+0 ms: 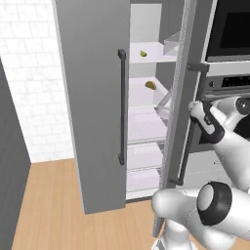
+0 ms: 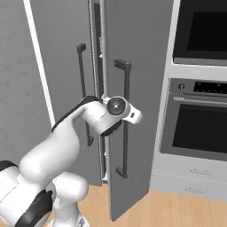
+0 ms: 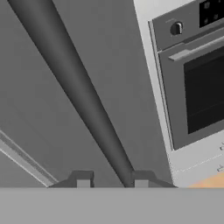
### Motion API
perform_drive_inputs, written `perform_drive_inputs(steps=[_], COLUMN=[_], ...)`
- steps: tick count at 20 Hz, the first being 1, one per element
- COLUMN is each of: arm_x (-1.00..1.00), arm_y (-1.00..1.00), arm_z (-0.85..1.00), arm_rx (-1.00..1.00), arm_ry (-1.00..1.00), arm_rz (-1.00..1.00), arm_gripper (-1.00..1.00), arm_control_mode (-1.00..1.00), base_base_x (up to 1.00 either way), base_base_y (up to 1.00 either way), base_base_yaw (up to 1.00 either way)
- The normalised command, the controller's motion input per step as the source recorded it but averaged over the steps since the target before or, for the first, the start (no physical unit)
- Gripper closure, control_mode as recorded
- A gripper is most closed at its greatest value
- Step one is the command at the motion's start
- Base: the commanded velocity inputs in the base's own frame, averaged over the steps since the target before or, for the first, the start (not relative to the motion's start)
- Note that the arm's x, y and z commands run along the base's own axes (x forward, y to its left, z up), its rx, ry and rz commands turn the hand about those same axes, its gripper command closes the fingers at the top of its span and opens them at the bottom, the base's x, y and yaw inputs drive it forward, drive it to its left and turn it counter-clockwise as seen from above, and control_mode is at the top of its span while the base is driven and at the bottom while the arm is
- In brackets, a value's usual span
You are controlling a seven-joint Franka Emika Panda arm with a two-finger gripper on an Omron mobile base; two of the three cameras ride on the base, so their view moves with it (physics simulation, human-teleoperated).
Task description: Grab a lemon wedge from the fridge and one ice cube from the ice bowl, and put them in the glass of lemonade.
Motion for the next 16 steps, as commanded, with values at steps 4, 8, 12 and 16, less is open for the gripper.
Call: perform_drive_inputs(steps=[4, 8, 12, 16], arm_x=[-0.66, -0.74, -0.49, -0.02], arm_y=[-0.14, 0.34, 0.95, 1.00], arm_z=[0.50, 0.82, 0.92, 0.68], arm_rx=[0.01, -0.01, -0.16, -0.29], arm_ry=[0.00, -0.05, 0.01, 0.25], arm_rz=[-0.03, 0.00, 0.01, 0.00], arm_gripper=[-1.00, -1.00, -1.00, -1.00], arm_control_mode=[-1.00, -1.00, -1.00, -1.00], base_base_x=[0.00, 0.00, 0.00, 0.00], base_base_y=[0.00, 0.00, 0.00, 0.00], base_base_yaw=[0.00, 0.00, 0.00, 0.00])
